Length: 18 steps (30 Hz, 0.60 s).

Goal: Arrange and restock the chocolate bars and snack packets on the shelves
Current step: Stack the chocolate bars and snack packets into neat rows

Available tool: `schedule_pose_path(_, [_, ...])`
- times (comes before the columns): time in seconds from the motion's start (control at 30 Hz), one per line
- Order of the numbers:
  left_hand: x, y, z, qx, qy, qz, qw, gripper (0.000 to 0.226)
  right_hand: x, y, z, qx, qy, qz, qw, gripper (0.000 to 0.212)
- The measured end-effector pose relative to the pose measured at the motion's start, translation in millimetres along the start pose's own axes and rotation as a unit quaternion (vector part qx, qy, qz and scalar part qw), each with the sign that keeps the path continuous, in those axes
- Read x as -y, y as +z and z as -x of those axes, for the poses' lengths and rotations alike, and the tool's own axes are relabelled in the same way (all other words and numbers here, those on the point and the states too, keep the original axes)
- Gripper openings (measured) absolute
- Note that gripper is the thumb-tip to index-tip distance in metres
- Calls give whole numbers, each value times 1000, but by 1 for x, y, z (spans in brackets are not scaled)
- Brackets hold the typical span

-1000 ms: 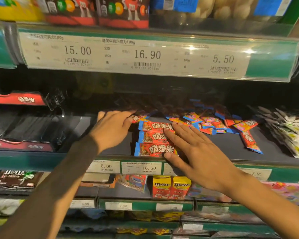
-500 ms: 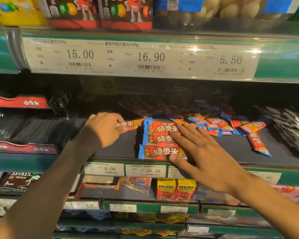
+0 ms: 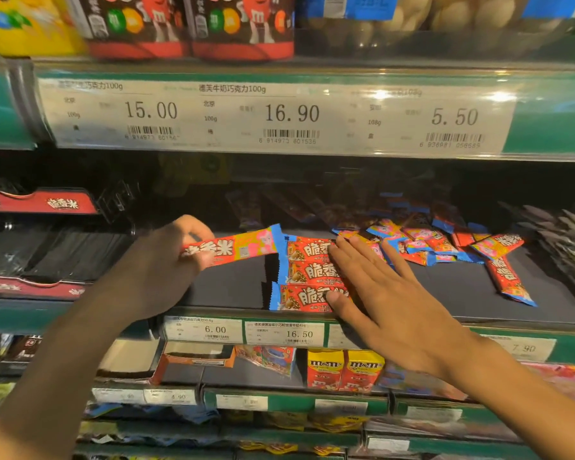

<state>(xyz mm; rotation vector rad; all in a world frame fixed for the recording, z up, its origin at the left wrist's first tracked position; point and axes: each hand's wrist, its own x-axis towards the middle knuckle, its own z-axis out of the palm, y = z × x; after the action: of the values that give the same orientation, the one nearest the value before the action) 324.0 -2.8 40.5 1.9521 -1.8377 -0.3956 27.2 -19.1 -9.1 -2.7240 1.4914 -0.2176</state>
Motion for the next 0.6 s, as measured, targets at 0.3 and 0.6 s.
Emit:
schedule_pose_path(0.3, [-1,8,8,63,-14,3,998,17,5,-15,-12,-47,6,-4,999,65])
schedule_pose_path(0.6, [20,14,11,57,26,-121,991,29,46,-11,-62,39,-87,2,995,66])
